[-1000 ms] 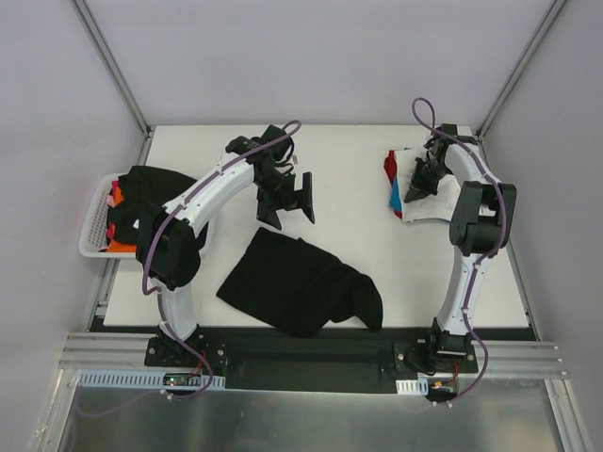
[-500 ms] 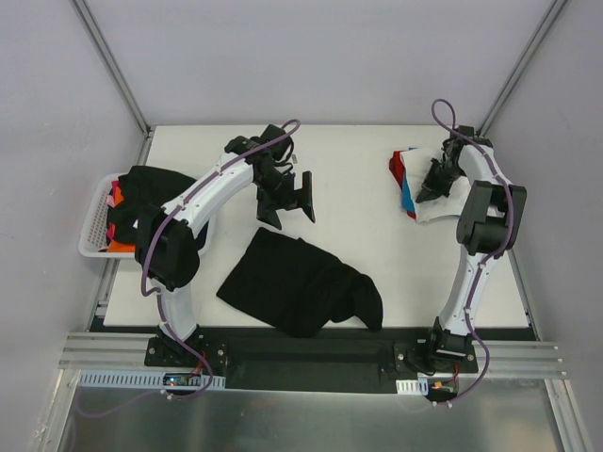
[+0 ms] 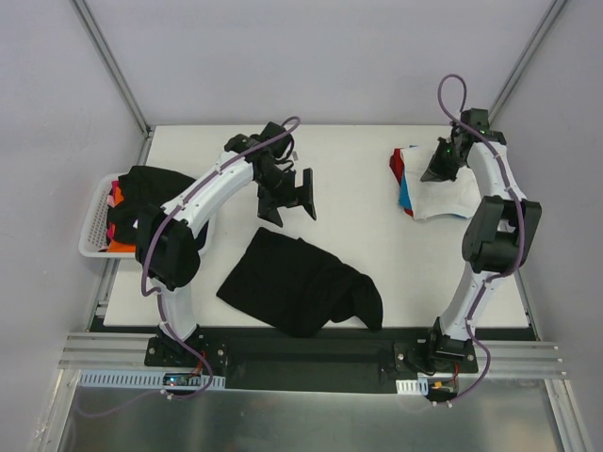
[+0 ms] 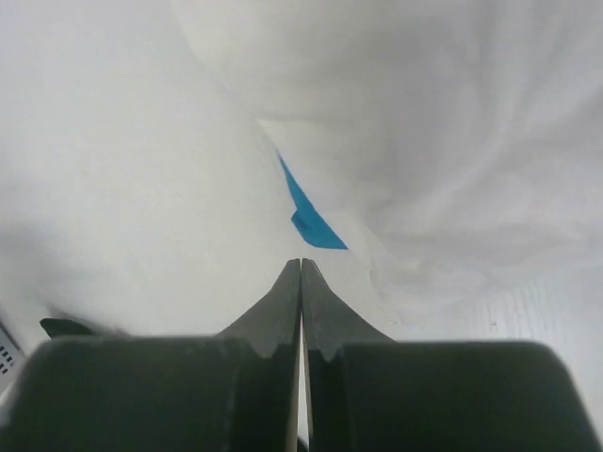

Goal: Fold and stack the t-shirts

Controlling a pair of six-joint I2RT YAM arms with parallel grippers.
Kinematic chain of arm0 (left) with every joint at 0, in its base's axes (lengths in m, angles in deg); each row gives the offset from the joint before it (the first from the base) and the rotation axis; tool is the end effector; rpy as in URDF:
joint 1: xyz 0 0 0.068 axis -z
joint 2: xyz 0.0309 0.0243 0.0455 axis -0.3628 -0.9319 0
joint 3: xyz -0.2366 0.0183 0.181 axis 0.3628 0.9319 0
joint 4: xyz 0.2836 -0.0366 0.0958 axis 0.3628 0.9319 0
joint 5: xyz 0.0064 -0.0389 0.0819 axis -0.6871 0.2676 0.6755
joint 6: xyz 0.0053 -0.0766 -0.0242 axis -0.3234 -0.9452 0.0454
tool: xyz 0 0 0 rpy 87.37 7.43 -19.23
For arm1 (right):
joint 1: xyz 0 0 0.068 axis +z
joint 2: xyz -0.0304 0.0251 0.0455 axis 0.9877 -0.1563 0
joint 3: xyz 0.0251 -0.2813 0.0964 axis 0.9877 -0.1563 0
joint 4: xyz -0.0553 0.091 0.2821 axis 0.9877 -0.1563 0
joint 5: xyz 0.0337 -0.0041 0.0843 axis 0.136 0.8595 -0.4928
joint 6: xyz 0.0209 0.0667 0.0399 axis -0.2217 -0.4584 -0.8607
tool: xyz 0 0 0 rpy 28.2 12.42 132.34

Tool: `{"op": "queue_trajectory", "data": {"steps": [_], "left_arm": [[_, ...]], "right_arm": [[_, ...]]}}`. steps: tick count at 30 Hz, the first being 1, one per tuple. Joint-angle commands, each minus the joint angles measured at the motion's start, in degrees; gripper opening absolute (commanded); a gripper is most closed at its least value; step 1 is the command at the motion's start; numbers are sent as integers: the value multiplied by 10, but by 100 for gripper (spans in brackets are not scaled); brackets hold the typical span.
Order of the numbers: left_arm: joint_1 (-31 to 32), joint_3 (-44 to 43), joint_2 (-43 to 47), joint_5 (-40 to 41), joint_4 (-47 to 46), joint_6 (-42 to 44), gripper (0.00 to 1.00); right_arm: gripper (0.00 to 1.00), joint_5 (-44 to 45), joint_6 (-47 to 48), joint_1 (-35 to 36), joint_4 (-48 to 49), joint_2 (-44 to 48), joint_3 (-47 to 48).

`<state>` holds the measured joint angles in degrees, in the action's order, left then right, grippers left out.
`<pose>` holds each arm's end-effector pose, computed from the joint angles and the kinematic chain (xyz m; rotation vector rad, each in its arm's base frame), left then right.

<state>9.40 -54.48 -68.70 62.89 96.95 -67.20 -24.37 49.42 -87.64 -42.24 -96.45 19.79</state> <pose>0.3813 -0.2586 0.2921 0.1034 2.8411 -0.8518 0.5123 -0.0403 0.2409 0.0699 2.5620 0.3218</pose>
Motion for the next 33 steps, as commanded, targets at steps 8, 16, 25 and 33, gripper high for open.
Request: {"op": "queue_trajectory", "data": {"steps": [8,16,25,33], "left_arm": [[9,-44,-13,-16,4,-9,99],[17,14,27,3,2,-25,99],[24,73,69,26,-7,-46,99],[25,58,61,21,-10,-42,99]], "right_arm": [[1,110,30,-29,41,11,49],[1,73,25,-55,29,-95,79],[1,24,6,-56,30,-71,-3],[1,30,-7,-28,43,38,-117]]}}
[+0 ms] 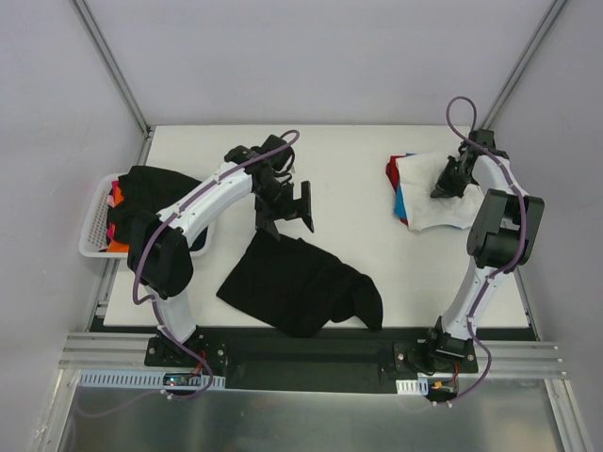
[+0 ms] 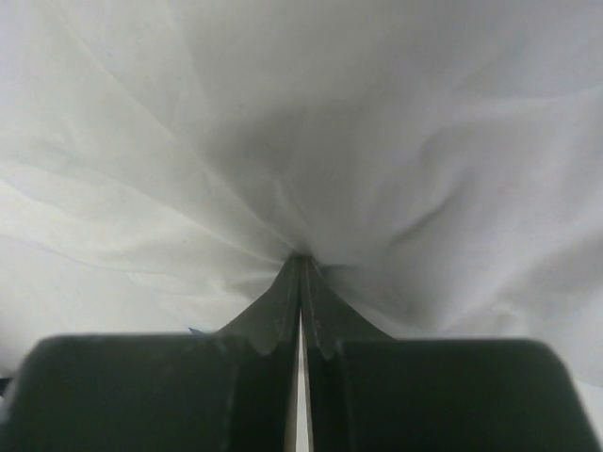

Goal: Fold and stack the t-shirts

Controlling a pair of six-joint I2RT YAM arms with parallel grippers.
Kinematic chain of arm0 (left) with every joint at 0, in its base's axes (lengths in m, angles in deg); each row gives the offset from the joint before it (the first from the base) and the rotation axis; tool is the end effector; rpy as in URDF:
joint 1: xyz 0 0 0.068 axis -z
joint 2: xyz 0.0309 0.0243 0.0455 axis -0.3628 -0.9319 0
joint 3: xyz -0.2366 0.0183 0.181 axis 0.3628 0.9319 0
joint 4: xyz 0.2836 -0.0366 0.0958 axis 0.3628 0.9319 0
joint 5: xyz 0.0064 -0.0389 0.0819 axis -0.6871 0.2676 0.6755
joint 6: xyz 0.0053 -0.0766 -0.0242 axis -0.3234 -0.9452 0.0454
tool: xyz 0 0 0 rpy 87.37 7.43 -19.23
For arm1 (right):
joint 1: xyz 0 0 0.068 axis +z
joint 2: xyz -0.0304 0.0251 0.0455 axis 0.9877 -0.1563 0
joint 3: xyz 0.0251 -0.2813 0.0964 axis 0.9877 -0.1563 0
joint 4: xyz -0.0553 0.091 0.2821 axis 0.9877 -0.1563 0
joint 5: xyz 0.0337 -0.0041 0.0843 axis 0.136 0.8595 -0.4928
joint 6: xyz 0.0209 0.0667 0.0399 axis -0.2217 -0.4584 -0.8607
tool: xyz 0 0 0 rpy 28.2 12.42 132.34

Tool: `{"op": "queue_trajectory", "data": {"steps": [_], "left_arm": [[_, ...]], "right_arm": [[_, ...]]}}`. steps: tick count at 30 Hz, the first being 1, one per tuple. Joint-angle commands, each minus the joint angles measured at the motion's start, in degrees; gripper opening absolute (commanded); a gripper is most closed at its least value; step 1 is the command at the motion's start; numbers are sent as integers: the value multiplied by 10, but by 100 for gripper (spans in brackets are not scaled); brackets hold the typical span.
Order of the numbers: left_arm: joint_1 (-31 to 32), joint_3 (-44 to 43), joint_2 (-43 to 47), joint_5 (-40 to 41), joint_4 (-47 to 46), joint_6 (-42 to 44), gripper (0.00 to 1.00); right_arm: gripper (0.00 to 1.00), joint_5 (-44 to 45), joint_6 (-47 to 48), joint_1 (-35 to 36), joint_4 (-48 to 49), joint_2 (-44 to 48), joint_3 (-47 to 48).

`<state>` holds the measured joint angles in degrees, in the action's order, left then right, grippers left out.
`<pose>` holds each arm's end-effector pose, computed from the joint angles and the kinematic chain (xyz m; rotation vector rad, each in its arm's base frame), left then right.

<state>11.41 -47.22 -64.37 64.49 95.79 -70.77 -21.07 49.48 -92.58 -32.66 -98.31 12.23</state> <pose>0.3529 -0.2574 0.2803 0.0469 2.8915 -0.8175 0.5092 -0.0886 0.1882 0.1997 2.5565 0.2144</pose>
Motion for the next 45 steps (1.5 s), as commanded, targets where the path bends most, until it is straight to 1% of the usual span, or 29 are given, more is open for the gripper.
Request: {"op": "queue_trajectory", "data": {"steps": [1,6,10,12,14,15,20,24,29,36,40,45], "left_arm": [[5,-16,17,6,1,-4,99],[5,-17,18,5,0,1,99],[5,-20,17,4,-2,2,99],[5,-20,16,2,-2,3,99],[4,-22,16,3,-2,3,99],[5,-22,17,3,-2,3,99],[4,-29,13,3,-2,5,99],[5,-36,8,-1,-2,2,99],[5,-25,16,0,-2,-1,99],[5,-2,28,6,-2,-8,99],[6,-9,24,4,-2,-9,99],[7,-20,13,-1,-2,-12,99]], "right_arm": [[1,0,-7,24,-58,71,-51],[1,8,-5,44,-73,106,-75],[1,24,-2,48,-77,116,-74],[1,12,0,48,-74,127,-60],[1,-22,1,50,-49,149,-53],[1,-29,1,51,-47,149,-33],[1,-26,1,51,-61,106,27],[1,-5,-2,45,-61,42,73],[1,-13,-5,38,-75,-32,132],[1,-15,-5,28,-61,-40,93],[1,-17,-9,13,-59,-44,79],[1,-8,-25,-18,-61,-26,64]]}}
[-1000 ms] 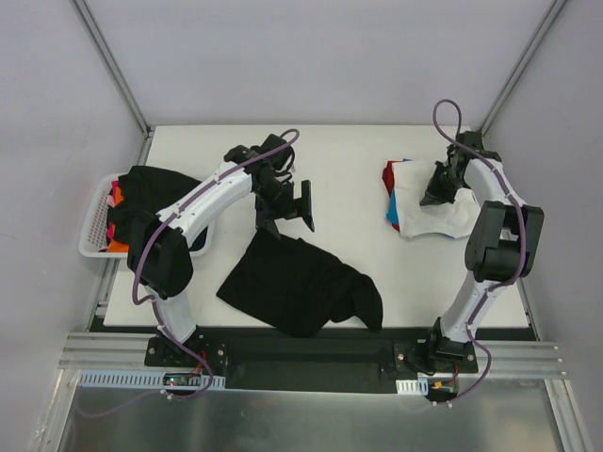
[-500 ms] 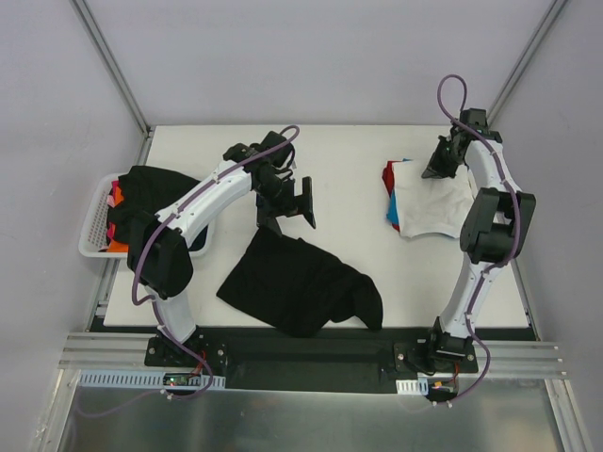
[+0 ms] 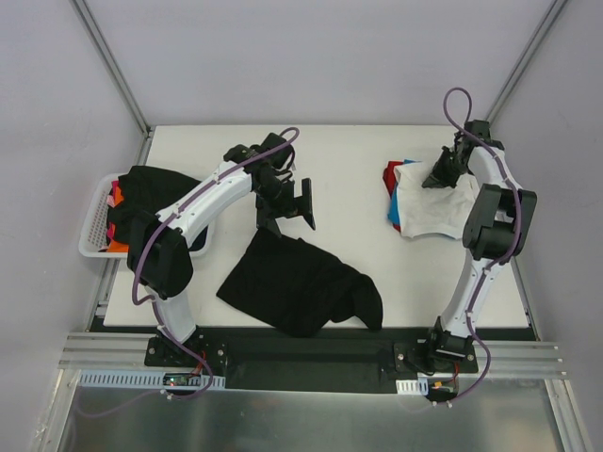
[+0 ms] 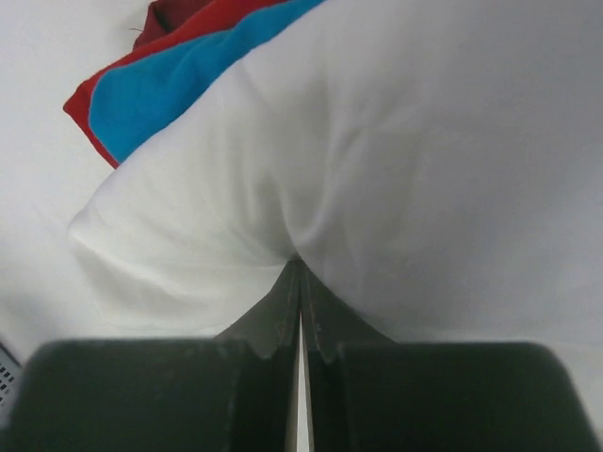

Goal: Fold and stack the t-shirts

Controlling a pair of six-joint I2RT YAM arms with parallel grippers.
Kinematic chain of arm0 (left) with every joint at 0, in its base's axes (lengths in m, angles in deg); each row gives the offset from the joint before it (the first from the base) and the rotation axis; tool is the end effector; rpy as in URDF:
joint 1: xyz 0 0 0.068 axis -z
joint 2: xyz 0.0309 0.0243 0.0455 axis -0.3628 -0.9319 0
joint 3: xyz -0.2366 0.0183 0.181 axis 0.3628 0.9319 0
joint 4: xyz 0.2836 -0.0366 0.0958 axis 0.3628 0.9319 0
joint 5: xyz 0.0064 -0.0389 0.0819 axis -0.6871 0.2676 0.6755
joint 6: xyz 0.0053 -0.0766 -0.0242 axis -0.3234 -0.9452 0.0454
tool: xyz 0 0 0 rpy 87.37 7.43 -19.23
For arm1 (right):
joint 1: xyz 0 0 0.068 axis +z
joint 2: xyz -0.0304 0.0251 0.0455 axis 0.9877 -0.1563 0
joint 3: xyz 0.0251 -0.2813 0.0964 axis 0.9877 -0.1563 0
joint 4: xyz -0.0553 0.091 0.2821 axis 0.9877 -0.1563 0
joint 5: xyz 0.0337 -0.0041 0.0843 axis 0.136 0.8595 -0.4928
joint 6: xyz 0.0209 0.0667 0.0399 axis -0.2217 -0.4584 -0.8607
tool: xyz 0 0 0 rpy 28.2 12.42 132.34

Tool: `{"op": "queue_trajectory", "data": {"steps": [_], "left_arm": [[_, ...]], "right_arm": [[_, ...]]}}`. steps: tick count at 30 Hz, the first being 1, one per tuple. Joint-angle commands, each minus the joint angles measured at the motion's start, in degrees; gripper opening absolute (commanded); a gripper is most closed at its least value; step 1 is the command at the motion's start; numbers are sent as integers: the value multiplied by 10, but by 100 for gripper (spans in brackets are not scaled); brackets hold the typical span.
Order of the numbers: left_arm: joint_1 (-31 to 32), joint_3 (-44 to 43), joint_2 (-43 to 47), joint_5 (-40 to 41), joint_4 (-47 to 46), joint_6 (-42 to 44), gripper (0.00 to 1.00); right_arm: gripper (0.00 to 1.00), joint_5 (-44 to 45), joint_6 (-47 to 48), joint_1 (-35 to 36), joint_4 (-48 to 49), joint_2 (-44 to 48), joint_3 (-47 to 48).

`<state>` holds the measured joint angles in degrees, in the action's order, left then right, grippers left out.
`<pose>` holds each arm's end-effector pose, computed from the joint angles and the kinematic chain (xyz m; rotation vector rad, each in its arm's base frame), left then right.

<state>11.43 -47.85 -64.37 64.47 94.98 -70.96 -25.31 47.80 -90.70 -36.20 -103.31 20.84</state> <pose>0.3553 -0.2592 0.2851 0.0497 2.8670 -0.8325 0.5370 -0.0711 0.1949 0.1670 2.5487 0.3323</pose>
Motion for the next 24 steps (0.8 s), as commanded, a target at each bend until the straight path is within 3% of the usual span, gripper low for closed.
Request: {"op": "queue_trajectory", "data": {"steps": [1,10,24], "left_arm": [[6,-15,12,-1,7,-11,99],[14,-29,-2,-7,6,-11,99],[15,-32,-7,-9,7,-3,99]], "right_arm": [[1,35,-11,-47,-26,27,-23],[1,32,-20,-103,-34,43,-27],[1,34,-16,-111,-36,40,-26]]}}
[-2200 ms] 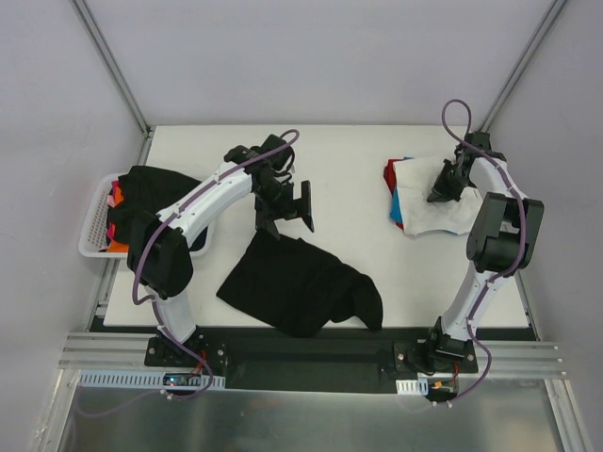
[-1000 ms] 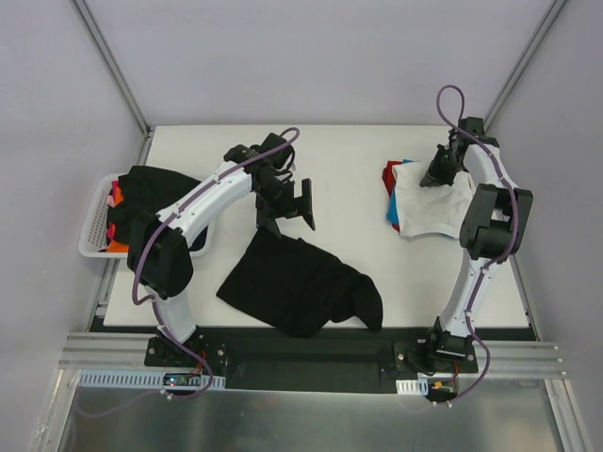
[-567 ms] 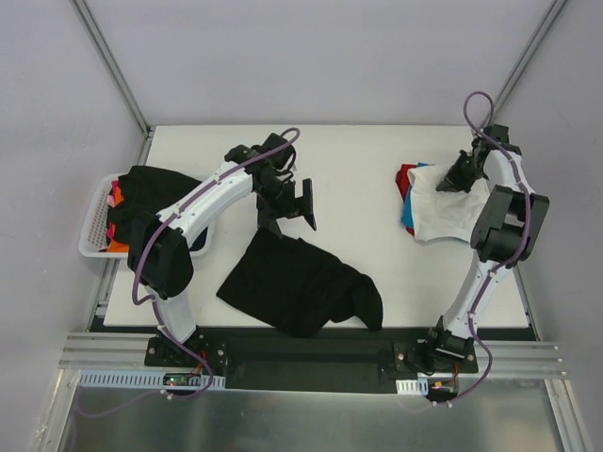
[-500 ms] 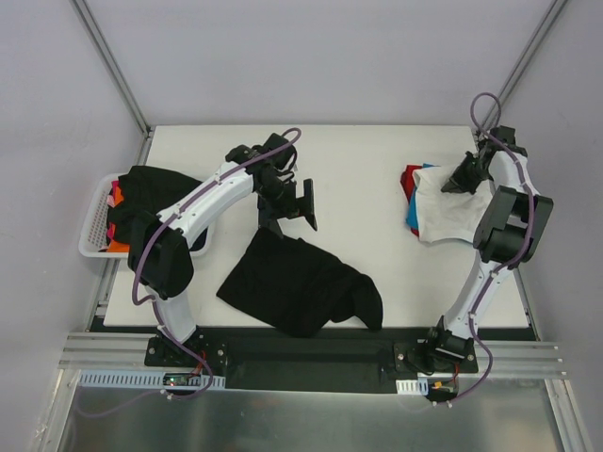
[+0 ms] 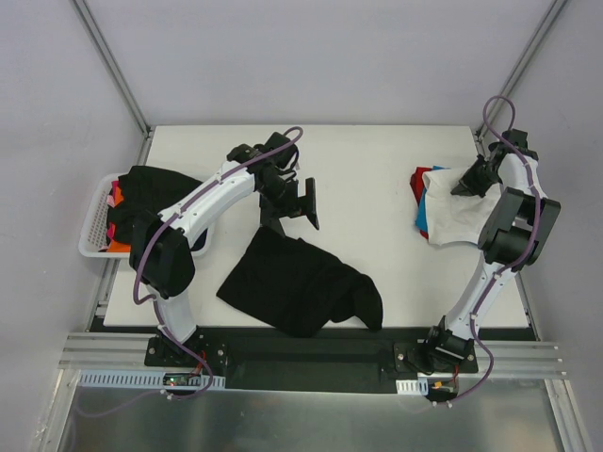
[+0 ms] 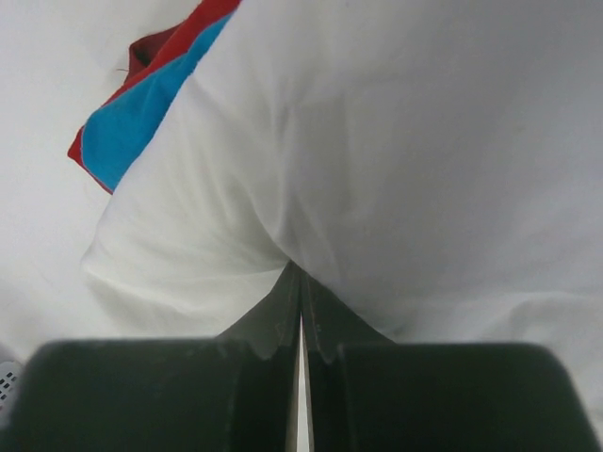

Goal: Fold and stack the t-shirts

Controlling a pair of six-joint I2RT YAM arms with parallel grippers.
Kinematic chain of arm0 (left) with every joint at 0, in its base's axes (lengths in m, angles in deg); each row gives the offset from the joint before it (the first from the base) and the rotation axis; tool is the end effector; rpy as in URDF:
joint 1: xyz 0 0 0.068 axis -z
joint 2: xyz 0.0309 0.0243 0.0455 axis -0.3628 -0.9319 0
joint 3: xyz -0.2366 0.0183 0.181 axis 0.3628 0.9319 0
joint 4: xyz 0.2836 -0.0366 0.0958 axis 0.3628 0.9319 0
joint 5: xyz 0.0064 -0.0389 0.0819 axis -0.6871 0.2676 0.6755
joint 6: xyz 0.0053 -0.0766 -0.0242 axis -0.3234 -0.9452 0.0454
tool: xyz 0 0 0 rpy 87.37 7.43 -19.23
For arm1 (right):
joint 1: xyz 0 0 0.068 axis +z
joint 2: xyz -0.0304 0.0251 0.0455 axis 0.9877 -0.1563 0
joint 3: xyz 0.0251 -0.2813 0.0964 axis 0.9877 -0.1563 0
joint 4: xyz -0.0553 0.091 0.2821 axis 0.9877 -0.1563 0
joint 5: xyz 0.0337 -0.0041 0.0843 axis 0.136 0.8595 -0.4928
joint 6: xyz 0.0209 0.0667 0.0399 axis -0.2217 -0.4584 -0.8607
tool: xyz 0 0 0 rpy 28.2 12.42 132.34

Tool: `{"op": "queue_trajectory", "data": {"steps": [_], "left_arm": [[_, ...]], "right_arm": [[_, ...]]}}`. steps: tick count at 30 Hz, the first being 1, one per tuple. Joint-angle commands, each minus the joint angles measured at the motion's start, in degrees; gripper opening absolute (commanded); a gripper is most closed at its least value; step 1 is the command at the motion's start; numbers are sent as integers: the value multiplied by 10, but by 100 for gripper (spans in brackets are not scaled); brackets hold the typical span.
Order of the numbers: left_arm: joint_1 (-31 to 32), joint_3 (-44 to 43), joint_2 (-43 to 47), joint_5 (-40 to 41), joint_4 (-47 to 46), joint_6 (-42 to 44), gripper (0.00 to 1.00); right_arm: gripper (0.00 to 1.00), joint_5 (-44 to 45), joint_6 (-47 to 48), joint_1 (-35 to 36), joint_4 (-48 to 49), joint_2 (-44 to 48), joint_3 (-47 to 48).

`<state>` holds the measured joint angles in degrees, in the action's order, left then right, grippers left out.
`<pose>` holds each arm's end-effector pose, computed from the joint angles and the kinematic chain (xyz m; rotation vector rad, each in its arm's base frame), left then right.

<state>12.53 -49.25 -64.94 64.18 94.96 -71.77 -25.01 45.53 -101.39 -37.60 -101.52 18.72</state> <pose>0.3537 -0.2687 0.2897 0.0630 2.8609 -0.8536 0.5035 -0.1658 0.1957 0.4649 2.5311 0.2774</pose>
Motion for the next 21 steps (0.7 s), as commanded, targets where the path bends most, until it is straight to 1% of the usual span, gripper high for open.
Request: {"op": "queue_trajectory", "data": {"steps": [1,2,3,4,6,7,10,11,12,13,14,15,16,17,18,19,20,21], "left_arm": [[4,-17,-1,-5,8,5,99],[4,-19,0,-3,8,6,99],[5,-20,1,2,9,6,99],[4,-21,8,20,11,6,99],[4,-28,20,52,19,5,99],[4,-32,34,105,25,5,99],[0,-36,57,198,50,1,99],[-1,-35,61,210,59,-2,99],[-4,-29,67,215,68,-4,99],[-5,-8,84,213,67,-5,99],[-5,6,95,204,64,-6,99],[-4,23,108,204,55,-11,99],[-5,61,138,209,52,-16,99],[-6,79,154,220,52,-27,98],[-9,99,171,245,57,-32,94],[-15,142,204,257,60,-38,73],[-26,166,222,268,67,-59,52],[-58,192,239,286,75,-72,30]], "right_arm": [[1,20,10,-4,-19,25,-9],[1,-20,14,-4,4,36,-15],[1,-40,15,-4,23,75,-28],[1,-54,13,-1,46,103,-58],[1,-64,11,9,73,141,-72],[1,-68,10,14,77,169,-80],[1,-89,10,27,66,191,-93],[2,-101,10,31,60,197,-96],[8,-110,9,38,58,204,-104],[20,-117,9,44,55,224,-115],[24,-119,10,52,52,234,-134],[24,-118,12,71,49,243,-143],[11,-117,16,82,32,253,-150],[1,-118,19,92,24,265,-165],[1,-119,19,112,15,273,-173],[1,-118,20,122,-2,279,-181],[1,-115,22,133,-9,284,-193],[1,-112,25,153,-14,303,-216]]}}
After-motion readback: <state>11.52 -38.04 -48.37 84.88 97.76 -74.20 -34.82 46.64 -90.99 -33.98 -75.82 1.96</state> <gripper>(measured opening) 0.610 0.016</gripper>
